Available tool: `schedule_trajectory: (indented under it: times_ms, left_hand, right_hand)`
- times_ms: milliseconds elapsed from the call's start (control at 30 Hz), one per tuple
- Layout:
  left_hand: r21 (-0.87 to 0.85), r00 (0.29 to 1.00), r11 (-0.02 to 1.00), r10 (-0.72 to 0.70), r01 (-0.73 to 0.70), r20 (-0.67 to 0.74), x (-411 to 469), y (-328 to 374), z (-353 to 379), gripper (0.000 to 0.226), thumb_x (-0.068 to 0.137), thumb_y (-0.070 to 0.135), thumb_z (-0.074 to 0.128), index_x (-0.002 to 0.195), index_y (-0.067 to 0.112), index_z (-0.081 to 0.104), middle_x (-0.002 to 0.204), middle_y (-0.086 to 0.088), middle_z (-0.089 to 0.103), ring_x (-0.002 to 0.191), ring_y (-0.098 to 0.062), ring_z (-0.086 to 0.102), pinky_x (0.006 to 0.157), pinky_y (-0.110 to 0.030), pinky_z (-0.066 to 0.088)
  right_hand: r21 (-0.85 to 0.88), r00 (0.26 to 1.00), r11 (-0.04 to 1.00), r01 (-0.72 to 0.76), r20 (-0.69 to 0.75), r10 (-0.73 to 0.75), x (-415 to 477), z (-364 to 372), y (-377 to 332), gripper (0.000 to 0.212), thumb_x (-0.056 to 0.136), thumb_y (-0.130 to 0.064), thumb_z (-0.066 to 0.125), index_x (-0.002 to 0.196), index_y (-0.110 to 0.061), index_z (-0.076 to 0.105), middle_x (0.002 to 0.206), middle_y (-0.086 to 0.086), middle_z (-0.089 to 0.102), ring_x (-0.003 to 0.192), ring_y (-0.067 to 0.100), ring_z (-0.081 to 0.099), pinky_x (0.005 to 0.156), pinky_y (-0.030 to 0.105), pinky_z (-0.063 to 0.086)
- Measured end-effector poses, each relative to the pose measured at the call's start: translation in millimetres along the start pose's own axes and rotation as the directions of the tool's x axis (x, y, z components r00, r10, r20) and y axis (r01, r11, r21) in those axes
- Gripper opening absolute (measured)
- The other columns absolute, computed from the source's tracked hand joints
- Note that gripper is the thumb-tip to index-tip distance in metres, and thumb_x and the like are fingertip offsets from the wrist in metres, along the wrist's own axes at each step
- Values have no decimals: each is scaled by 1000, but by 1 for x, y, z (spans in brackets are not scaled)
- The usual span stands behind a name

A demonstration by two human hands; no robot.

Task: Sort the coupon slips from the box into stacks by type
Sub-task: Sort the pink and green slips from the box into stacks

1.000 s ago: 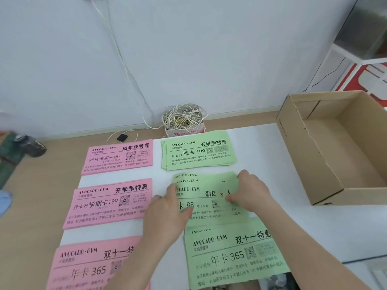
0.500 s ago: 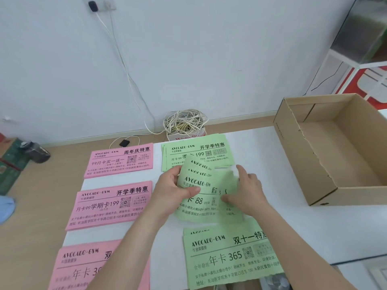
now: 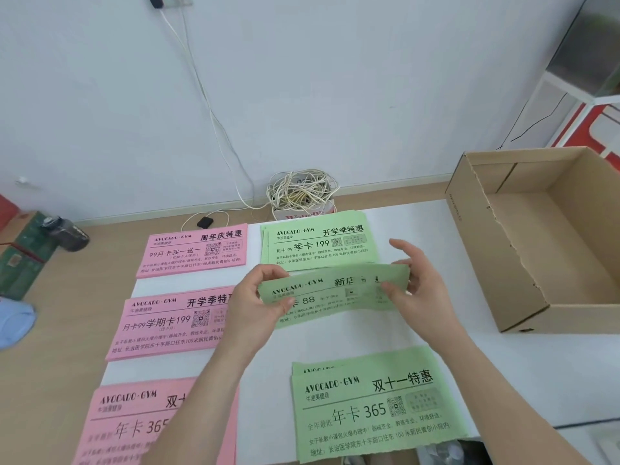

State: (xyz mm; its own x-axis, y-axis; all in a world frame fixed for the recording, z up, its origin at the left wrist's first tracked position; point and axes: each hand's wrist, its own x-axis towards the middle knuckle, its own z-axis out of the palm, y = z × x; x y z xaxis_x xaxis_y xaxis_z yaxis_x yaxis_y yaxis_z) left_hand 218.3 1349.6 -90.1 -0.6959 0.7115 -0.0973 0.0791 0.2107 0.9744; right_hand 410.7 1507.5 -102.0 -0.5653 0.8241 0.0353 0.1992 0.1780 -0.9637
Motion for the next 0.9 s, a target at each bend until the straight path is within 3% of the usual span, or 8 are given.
schedule_trajectory:
  times_ms: [133,267,367,500,600,700,800,900]
  left_hand:
    - [30,996,999,43,-41,-76,-1,-5,9,48,71,-15,69,78,32,61,88,9,63,89,-12,61,70,-25,53]
    - [-28,994,997,70,-72,-80,-2,-7,10,48,70,-16,69,83,30,62,85,11,60,88,-15,57,77,-36,53]
    - [-95,994,993,56,-64,-93,-1,-11,9,54,68,-19,69,91,29,59,88,0,58,83,-15,55,73,-35,52]
    - [-132,997,991,21,-30,-70,0,-15,15,49,70,-18,67,89,26,60,84,0,60,83,-18,57,74,-34,50]
    - [-117,998,993,9,-16,-60,2,-12,16,38,70,-15,70,73,23,65,77,5,65,80,-16,60,73,-28,48]
    - [-121,997,991,51,-57,-49,2,-5,13,37,71,-16,69,69,21,65,73,8,64,76,-11,59,71,-22,46]
    - [-154,998,986,67,-69,-20,1,-8,10,35,71,-18,68,74,17,64,75,6,63,76,-10,57,67,-20,46]
    - [-118,998,992,49,-52,-28,-2,-18,7,36,69,-16,71,80,18,65,84,3,65,86,-11,57,78,-31,47]
  right_hand:
    - [170,997,983,-71,-12,74,-4,13,3,44,75,-22,70,111,-44,59,89,-4,55,83,16,58,75,34,52]
    - [244,995,968,-63,-63,80,-4,19,-4,26,78,-41,65,103,-33,65,82,-3,57,79,12,55,75,30,46]
    - [289,988,955,-63,-114,100,-6,21,-3,22,80,-41,62,98,-28,67,81,1,58,74,11,52,70,25,43]
    - [329,977,941,-80,-160,139,-6,30,-1,17,84,-35,59,92,-24,69,81,5,56,70,13,50,61,13,41]
    - [352,970,933,-71,-193,146,-2,33,-5,11,93,-20,59,88,-15,68,75,-10,59,68,6,51,59,9,40]
    - [338,967,940,-40,-224,122,1,29,-8,17,95,-12,55,82,-9,65,70,-17,60,67,1,53,60,8,39]
    - [301,970,953,-31,-219,101,0,27,-7,18,97,-16,53,85,-10,64,70,-13,59,67,2,50,60,8,39]
    - [291,975,955,-54,-191,114,-6,25,0,16,98,-25,54,89,-15,62,78,-2,58,71,5,49,62,6,38]
